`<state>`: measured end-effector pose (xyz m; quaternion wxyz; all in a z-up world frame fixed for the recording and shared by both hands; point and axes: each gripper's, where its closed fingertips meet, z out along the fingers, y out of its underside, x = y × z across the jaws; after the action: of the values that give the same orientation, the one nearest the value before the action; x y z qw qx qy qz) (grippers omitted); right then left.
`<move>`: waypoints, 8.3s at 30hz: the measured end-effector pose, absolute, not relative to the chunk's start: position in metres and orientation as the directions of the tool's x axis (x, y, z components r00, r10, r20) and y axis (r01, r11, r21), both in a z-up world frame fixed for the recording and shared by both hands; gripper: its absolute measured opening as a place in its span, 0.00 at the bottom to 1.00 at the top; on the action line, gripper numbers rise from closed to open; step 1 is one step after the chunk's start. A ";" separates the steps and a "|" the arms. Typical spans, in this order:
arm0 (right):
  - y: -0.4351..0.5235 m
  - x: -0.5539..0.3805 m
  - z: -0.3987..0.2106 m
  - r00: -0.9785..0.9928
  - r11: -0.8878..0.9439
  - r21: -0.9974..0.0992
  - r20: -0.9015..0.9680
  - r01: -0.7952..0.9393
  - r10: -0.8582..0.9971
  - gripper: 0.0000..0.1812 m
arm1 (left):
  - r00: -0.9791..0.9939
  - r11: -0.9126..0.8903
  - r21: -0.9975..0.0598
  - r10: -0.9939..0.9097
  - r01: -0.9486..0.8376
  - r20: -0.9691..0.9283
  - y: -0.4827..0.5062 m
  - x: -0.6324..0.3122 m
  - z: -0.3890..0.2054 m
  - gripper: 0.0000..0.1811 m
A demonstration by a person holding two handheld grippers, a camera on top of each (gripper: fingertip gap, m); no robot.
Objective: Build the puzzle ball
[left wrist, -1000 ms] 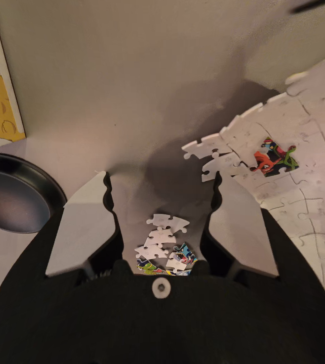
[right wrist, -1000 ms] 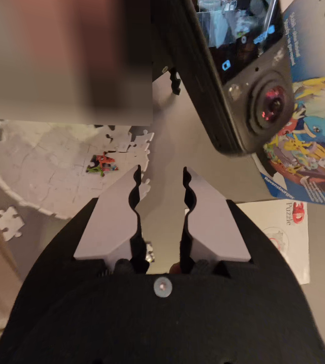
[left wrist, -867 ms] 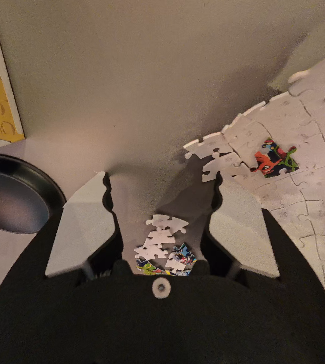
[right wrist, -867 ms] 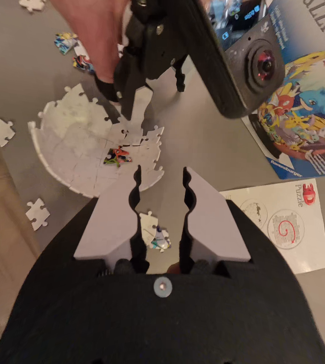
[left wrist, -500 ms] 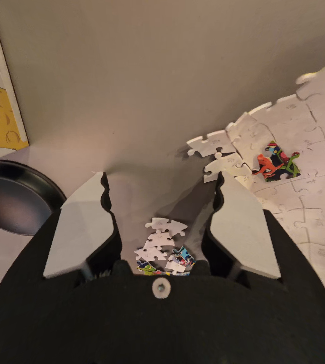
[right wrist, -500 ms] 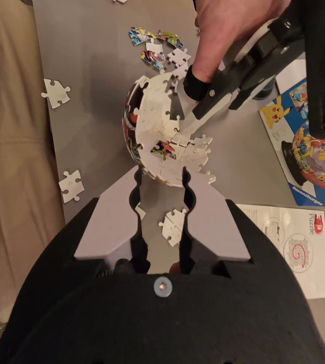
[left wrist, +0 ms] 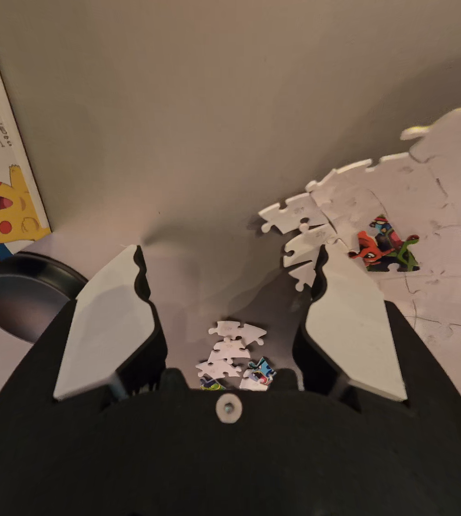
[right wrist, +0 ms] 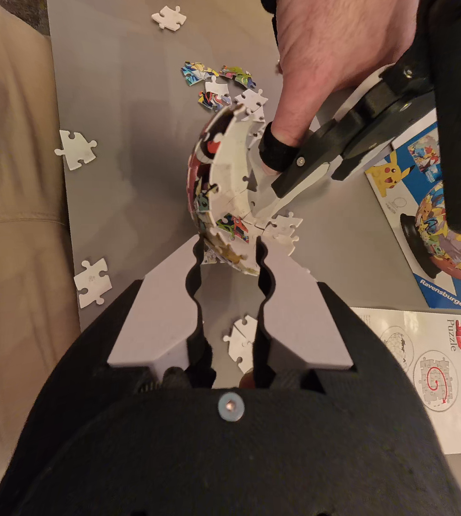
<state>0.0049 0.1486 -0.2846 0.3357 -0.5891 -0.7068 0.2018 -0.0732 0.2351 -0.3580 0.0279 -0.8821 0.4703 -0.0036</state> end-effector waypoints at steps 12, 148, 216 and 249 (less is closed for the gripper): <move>0.156 0.003 -0.282 -0.060 0.220 -0.701 0.245 0.678 0.968 0.21 | 0.467 -0.468 0.005 -0.883 -0.884 -0.043 0.239 -0.069 -0.357 0.64; 0.208 0.026 -0.307 0.359 -0.425 -0.704 -0.253 0.569 0.898 0.22 | 0.490 -0.614 -0.348 -0.783 -0.708 0.384 0.208 -0.047 -0.330 0.21; 0.250 0.044 -0.235 0.472 -0.405 -0.886 -0.264 0.225 0.841 0.10 | 0.696 0.138 -0.708 -0.129 -0.693 -0.706 0.265 -0.096 -0.146 0.02; 0.040 -0.045 -0.302 -0.136 0.006 -0.722 -0.122 0.691 0.983 0.32 | 0.965 -0.307 -0.942 -0.174 0.138 0.198 0.202 -0.249 -0.204 0.02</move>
<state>-0.0452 0.0401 -0.3016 0.2174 -0.6202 -0.6750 0.3354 -0.2493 0.2022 -0.2036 0.5887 -0.7973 0.0113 -0.1326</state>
